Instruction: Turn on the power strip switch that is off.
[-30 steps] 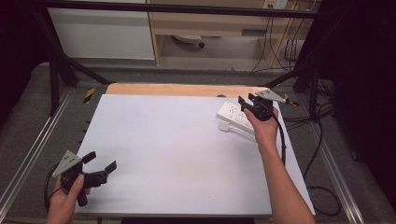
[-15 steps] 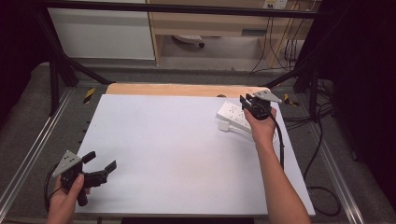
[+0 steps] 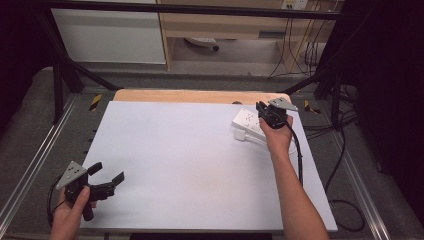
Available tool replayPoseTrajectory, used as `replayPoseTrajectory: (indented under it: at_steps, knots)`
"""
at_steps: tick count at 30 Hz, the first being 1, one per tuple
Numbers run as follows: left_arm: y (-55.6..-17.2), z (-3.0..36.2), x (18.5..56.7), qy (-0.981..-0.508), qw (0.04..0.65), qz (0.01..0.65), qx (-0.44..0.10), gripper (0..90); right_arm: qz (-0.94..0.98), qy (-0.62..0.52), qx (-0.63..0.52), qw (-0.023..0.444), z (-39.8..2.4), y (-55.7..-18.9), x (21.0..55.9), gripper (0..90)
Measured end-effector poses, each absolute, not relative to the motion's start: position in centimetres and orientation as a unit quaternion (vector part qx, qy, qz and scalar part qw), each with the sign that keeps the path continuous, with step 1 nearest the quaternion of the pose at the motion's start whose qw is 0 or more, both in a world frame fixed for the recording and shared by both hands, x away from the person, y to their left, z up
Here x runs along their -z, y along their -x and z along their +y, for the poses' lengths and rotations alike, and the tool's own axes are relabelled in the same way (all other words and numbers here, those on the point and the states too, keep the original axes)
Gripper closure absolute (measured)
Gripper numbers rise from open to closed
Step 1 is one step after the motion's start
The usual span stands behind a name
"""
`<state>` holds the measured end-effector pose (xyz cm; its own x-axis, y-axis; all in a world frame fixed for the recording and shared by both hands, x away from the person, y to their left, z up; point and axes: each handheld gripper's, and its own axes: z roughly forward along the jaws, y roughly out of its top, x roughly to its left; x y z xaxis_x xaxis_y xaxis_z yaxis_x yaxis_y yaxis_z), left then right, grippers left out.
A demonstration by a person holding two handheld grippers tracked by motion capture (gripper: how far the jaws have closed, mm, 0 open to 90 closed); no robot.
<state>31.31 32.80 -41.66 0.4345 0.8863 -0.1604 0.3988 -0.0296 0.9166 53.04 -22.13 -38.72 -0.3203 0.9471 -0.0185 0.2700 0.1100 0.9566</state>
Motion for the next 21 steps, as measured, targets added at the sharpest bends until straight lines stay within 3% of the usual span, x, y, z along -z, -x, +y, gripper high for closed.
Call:
replayPoseTrajectory:
  at_steps: [21]
  knots:
    - [-31.4, 32.9, 41.7, -0.676, 0.508, 0.477, -0.238, 5.3, 0.667, -0.46, -0.476, 0.342, -21.3, -53.8, 40.1, 90.0]
